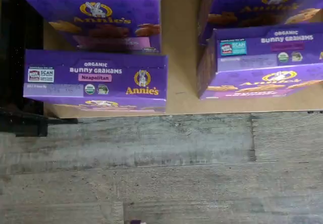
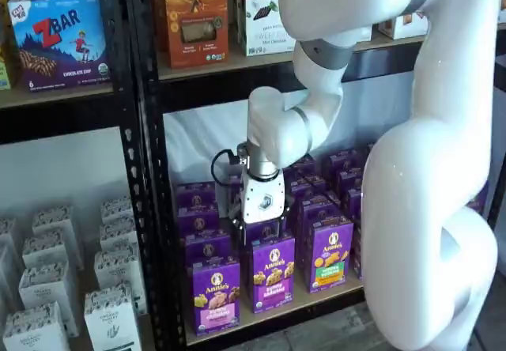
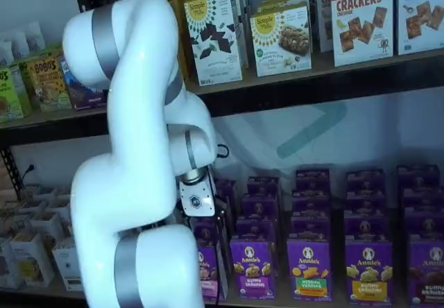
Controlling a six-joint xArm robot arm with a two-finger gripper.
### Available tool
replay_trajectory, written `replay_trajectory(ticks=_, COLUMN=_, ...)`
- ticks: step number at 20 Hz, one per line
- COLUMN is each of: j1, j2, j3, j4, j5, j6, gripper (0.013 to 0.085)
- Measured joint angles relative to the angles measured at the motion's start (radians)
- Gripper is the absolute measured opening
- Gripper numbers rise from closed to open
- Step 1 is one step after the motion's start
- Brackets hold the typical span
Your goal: Pick up the purple box with a pink patch in the middle, on the bottom shelf, the first box from the left
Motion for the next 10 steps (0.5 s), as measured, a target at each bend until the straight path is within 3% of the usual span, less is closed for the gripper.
replay_trajectory(ticks=6, j1=0.007, j2=0.054, j3=-0.059, j4=0.065, j5=0.006, j6=-0.053, gripper=0.0850)
replay_trajectory(ticks=10, j1=0.010, j2=0.086, j3=-0.091, j4=0.079, j5=0.012, j6=-0.064, gripper=0.0850)
